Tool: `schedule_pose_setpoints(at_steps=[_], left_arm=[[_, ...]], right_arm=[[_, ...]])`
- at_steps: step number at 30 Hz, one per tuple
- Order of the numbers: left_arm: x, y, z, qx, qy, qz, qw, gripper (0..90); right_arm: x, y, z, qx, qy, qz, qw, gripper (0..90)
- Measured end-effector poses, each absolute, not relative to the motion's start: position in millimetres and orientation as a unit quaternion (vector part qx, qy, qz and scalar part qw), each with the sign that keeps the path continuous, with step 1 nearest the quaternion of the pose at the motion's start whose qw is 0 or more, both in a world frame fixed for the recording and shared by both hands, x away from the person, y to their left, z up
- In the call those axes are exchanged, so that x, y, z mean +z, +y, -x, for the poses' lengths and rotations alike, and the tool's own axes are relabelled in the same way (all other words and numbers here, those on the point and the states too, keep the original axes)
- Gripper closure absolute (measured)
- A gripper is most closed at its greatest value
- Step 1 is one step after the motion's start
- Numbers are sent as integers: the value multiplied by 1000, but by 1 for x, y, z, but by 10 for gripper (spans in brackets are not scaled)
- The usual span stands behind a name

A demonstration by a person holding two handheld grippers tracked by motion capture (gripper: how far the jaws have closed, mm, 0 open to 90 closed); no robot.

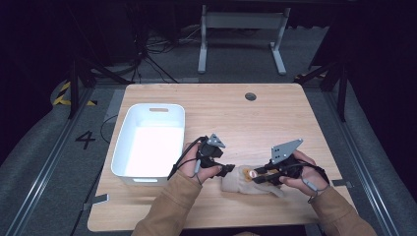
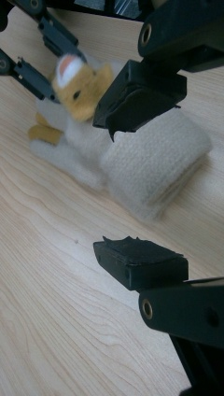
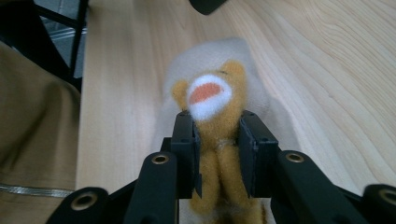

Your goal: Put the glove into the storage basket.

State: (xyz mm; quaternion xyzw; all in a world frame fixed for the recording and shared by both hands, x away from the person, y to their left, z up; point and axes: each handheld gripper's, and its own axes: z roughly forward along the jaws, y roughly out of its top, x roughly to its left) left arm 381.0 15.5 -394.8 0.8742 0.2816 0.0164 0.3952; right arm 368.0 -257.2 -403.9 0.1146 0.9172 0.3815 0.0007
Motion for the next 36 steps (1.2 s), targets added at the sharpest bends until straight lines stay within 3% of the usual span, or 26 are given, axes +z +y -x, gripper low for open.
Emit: schedule_pose_setpoints(at_steps=[9, 11, 14, 17, 36], left_arm=[[-397, 13, -380, 13, 283, -875, 393, 356], [-397, 12, -380, 12, 280, -876, 391, 356], [-398, 11, -380, 10, 279, -878, 390, 356], [-399, 9, -380, 6, 276, -880, 387, 356], [-400, 2, -382, -13, 272, -874, 403, 314]], right_arm=[[-410, -258, -373, 367, 923, -115, 26, 688], [-411, -258, -374, 364, 923, -116, 40, 654], [-413, -260, -375, 370, 917, -128, 72, 508], [-412, -262, -376, 376, 913, -131, 90, 461], [-390, -296, -375, 420, 866, -240, 127, 459]])
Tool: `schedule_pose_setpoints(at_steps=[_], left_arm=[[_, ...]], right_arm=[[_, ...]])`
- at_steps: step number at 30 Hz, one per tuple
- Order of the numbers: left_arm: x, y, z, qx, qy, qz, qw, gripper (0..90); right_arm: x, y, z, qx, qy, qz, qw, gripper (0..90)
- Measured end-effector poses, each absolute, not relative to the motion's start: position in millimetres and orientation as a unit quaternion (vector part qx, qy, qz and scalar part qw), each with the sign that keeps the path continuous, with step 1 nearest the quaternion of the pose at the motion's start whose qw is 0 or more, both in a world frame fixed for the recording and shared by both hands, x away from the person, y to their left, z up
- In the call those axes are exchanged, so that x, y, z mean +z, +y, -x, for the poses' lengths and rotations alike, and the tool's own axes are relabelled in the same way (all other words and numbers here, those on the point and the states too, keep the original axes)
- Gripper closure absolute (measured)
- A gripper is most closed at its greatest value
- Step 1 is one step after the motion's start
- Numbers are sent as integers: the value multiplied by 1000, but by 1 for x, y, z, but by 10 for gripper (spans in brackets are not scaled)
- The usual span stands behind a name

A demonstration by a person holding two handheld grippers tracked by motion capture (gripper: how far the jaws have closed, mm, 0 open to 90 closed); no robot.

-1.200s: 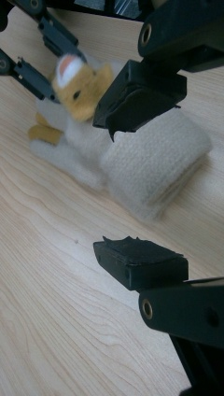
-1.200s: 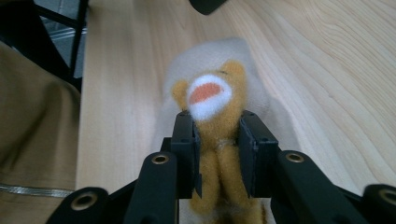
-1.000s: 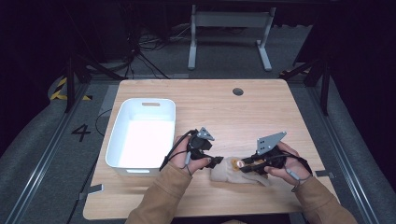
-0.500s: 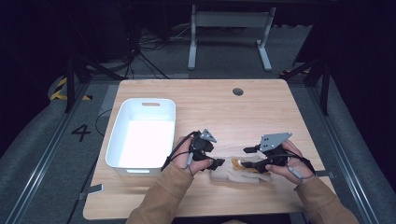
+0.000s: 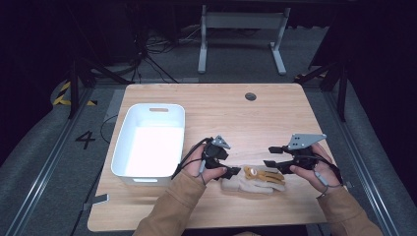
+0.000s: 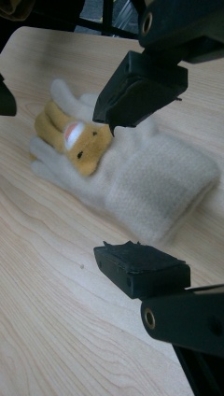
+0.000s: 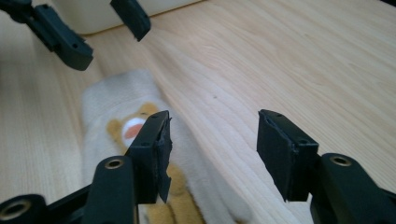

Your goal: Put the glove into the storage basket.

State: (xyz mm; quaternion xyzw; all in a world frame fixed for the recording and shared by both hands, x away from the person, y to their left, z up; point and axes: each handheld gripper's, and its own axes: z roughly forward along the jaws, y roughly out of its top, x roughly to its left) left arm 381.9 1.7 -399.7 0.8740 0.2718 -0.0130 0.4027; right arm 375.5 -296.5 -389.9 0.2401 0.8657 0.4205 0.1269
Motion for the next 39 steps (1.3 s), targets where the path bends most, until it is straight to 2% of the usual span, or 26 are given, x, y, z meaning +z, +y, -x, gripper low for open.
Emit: schedule_pose_setpoints(at_steps=[11, 15, 18, 24, 31, 36, 39], left_arm=[[-396, -1, -382, 1, 261, -879, 400, 310], [-397, -1, -381, -2, 255, -881, 398, 306], [-397, -1, -381, 2, 255, -880, 400, 305], [-398, -1, -381, 4, 246, -883, 399, 304], [-399, -3, -381, 5, 239, -886, 397, 299], [-401, -4, -382, 1, 238, -883, 404, 284], [-404, -7, -381, -1, 233, -887, 398, 281]], right_arm=[[-381, -319, -376, 430, 834, -311, 153, 471], [-381, -329, -380, 430, 822, -336, 162, 512], [-382, -333, -384, 434, 814, -342, 180, 490], [-386, -341, -387, 401, 823, -362, 172, 508], [-387, -351, -389, 371, 825, -392, 166, 440], [-389, -357, -390, 374, 821, -406, 145, 321], [-390, -359, -391, 371, 819, -412, 146, 314]])
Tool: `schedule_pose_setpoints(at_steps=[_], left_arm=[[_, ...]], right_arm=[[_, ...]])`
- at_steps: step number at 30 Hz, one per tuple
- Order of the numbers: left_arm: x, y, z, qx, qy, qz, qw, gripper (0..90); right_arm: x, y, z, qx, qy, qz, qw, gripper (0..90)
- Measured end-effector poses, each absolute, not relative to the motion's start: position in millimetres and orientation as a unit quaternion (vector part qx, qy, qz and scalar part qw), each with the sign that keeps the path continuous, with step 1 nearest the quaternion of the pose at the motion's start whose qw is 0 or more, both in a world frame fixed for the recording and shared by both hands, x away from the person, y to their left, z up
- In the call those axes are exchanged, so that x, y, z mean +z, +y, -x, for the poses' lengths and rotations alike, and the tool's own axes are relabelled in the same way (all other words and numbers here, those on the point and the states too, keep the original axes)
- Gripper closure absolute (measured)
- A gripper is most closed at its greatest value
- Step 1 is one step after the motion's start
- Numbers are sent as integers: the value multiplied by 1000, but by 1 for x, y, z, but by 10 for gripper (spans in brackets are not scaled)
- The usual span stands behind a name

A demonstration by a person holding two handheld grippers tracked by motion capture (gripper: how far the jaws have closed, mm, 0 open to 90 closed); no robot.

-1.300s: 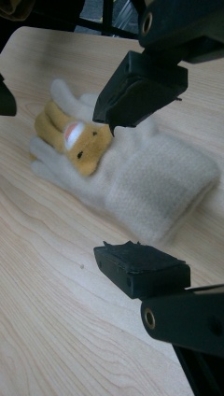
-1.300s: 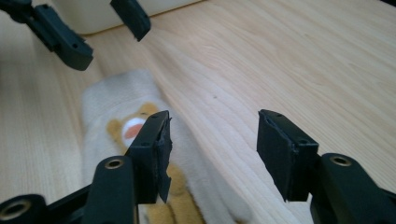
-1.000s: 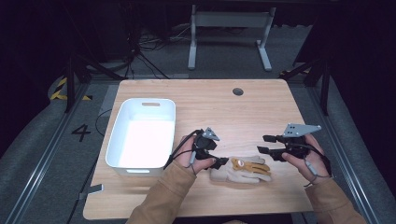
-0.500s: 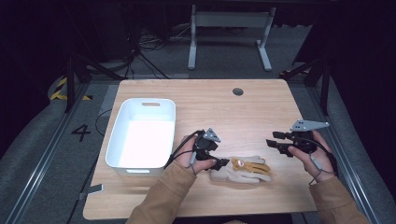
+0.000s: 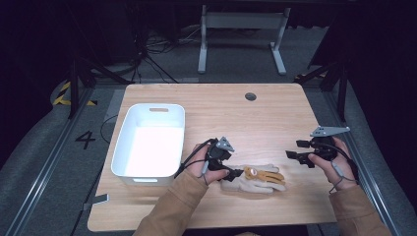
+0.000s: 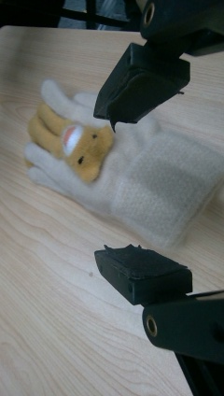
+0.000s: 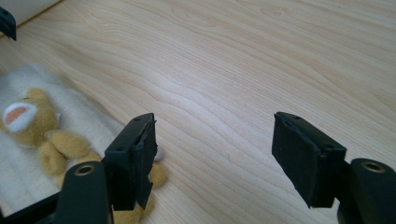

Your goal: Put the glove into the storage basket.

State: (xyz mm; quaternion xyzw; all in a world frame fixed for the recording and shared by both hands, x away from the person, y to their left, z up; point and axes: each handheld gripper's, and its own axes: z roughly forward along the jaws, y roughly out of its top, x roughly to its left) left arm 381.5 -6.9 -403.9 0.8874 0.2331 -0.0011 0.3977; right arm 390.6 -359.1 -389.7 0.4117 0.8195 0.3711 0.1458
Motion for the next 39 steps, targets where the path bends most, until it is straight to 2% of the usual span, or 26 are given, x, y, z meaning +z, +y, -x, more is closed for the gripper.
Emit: schedule_pose_setpoints(at_steps=[6, 19, 30, 39], left_arm=[[-410, -13, -380, 0, 214, -896, 388, 270], [-417, -22, -382, -4, 185, -908, 376, 238], [-426, -33, -381, -10, 155, -917, 368, 183], [-446, -34, -375, 24, 142, -918, 371, 163]], right_arm=[[-390, -362, -391, 371, 820, -412, 143, 306], [-398, -351, -386, 372, 841, -380, 99, 248], [-398, -355, -382, 376, 839, -381, 98, 248], [-397, -355, -383, 382, 838, -379, 96, 247]])
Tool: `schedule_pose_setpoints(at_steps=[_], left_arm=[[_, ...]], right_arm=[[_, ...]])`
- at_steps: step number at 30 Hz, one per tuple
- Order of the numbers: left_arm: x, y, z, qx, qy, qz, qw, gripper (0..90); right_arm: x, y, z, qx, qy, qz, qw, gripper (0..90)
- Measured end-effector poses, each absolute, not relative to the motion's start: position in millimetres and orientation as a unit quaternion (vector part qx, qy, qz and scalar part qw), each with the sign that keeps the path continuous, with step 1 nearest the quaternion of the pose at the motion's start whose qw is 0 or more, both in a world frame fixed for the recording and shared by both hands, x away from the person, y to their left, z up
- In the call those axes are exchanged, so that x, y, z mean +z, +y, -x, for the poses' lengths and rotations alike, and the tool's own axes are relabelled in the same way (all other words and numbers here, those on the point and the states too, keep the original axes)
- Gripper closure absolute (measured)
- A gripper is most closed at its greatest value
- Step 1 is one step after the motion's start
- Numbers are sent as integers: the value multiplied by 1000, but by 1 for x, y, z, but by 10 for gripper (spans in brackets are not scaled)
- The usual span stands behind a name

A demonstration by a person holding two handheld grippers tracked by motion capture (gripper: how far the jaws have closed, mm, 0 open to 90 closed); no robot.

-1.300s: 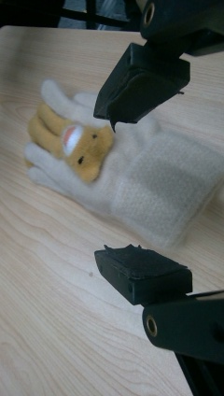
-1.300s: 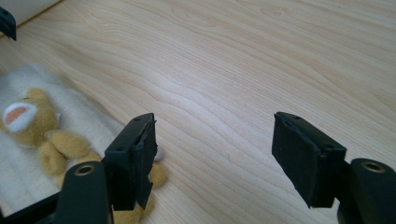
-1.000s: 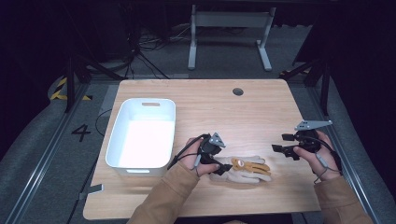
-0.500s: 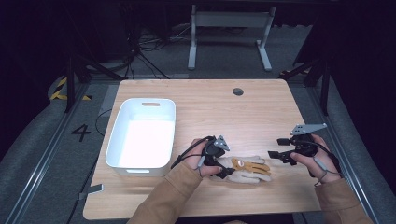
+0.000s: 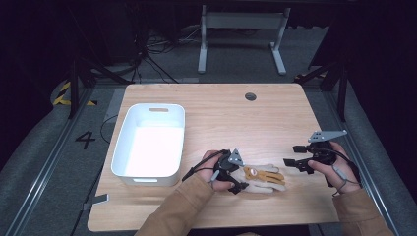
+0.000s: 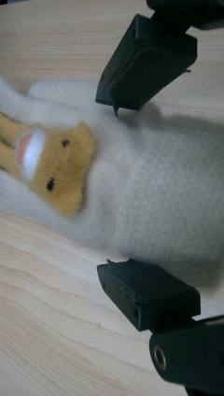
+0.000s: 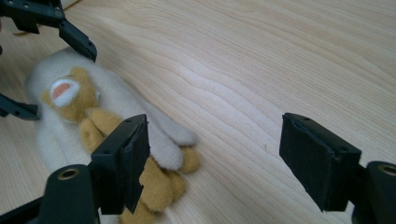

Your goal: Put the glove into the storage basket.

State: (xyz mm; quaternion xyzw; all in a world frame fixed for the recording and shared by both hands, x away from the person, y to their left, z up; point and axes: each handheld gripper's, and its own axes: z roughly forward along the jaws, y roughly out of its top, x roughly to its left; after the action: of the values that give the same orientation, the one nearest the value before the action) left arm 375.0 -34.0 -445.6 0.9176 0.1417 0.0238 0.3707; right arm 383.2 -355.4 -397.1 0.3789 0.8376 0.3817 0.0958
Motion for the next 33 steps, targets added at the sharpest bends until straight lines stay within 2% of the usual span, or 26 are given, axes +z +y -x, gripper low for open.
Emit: schedule_pose_setpoints(at_steps=[6, 13, 25, 33], left_arm=[[-451, -35, -375, 27, 137, -912, 386, 160], [-459, -44, -374, 37, 127, -918, 373, 150], [-469, -55, -372, 42, 102, -932, 346, 56], [-470, -61, -375, 37, 99, -929, 354, 52]], right_arm=[[-397, -354, -384, 384, 838, -376, 96, 242], [-398, -352, -385, 382, 839, -375, 94, 237], [-399, -351, -384, 380, 841, -374, 92, 237], [-401, -351, -384, 376, 842, -377, 89, 237]])
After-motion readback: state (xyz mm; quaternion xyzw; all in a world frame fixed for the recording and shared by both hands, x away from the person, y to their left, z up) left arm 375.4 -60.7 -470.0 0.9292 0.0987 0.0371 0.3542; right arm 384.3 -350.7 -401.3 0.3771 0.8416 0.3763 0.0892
